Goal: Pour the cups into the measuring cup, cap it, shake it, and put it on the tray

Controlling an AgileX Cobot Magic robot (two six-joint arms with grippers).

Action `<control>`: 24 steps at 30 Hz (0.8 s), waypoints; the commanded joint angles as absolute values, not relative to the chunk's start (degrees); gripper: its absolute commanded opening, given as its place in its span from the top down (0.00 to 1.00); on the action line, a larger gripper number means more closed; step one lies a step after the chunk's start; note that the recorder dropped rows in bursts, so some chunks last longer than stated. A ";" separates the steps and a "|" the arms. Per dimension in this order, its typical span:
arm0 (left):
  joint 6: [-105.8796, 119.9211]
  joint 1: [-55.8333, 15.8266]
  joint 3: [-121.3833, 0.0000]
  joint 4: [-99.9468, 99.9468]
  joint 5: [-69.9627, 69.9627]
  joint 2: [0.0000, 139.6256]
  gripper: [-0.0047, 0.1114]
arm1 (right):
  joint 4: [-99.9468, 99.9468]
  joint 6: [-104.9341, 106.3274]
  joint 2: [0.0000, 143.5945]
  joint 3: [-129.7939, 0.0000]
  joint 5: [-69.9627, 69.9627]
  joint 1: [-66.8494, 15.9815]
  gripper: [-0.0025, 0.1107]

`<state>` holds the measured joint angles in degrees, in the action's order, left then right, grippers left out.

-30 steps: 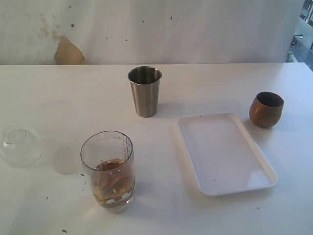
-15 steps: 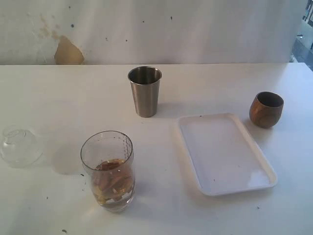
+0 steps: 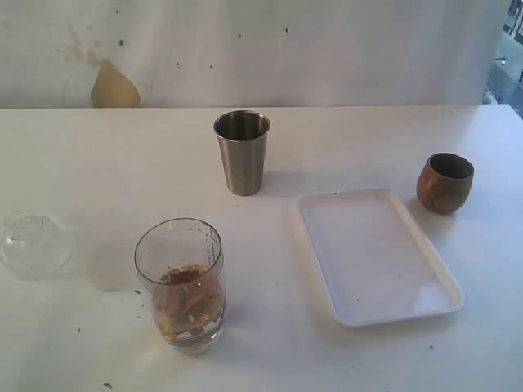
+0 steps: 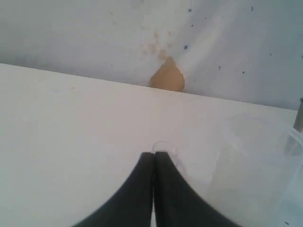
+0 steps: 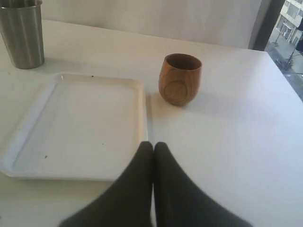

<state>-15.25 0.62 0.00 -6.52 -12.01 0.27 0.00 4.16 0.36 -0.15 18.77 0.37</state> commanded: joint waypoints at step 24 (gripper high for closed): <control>-24.44 0.67 -18.72 -5.68 -5.62 24.33 0.40 | 0.32 4.10 0.00 0.00 18.31 0.60 0.98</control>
<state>-25.38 0.62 -14.08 -5.25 -1.97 18.05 0.00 4.16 0.36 -0.15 18.77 0.37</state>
